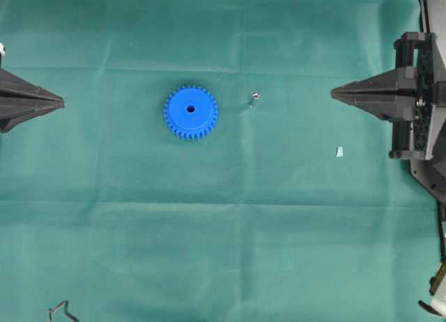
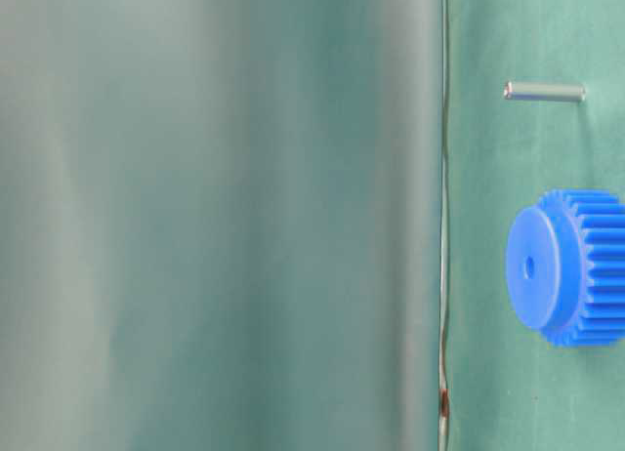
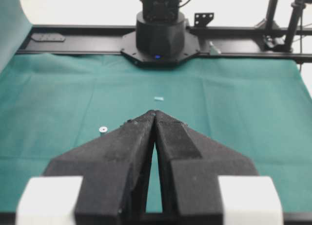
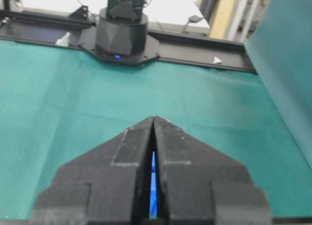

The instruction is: Insert the shaft into the center hole of the gear.

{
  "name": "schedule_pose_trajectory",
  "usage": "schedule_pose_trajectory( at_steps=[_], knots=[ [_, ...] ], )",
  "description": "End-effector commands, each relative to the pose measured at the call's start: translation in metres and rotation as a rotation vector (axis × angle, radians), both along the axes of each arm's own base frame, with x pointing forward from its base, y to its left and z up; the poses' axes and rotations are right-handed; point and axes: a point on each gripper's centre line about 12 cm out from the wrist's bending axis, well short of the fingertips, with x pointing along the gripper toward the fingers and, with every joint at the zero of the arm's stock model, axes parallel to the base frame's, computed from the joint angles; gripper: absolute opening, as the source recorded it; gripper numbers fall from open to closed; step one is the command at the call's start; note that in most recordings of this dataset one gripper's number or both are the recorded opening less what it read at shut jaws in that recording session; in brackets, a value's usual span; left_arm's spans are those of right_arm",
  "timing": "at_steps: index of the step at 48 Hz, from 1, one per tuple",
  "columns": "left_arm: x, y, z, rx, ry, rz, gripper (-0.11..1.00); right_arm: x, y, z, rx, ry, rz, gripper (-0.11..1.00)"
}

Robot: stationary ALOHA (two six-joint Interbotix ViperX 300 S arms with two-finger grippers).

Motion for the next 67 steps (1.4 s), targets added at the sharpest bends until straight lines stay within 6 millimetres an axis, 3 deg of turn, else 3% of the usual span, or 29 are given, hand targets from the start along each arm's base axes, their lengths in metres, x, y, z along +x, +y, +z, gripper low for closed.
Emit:
schedule_pose_trajectory(
  at_steps=[1,5,14,17,29,48,67],
  knots=[
    [0.002,0.001,0.010,0.003,-0.025,0.002,0.00,0.008,-0.003,0.008,0.014,-0.027,-0.015,0.08],
    [0.002,0.001,0.009,0.003,-0.023,0.002,0.00,0.014,-0.006,0.004,0.026,-0.025,-0.029,0.27],
    [0.002,0.001,0.010,0.003,-0.025,0.002,0.00,0.036,-0.019,-0.021,0.052,0.034,-0.080,0.84],
    [0.002,0.001,0.010,0.003,-0.025,0.002,0.00,0.044,-0.023,-0.030,0.055,0.059,-0.091,0.94],
    [0.002,0.001,0.009,0.003,-0.023,0.002,0.00,0.069,-0.037,-0.072,0.096,0.156,-0.152,0.91],
    [0.002,0.001,0.010,0.008,-0.023,0.003,0.00,0.089,-0.051,-0.139,0.189,0.306,-0.256,0.90],
    [0.002,0.001,0.009,0.008,-0.023,0.003,0.00,0.106,-0.060,-0.178,0.223,0.380,-0.322,0.85]
  ],
)
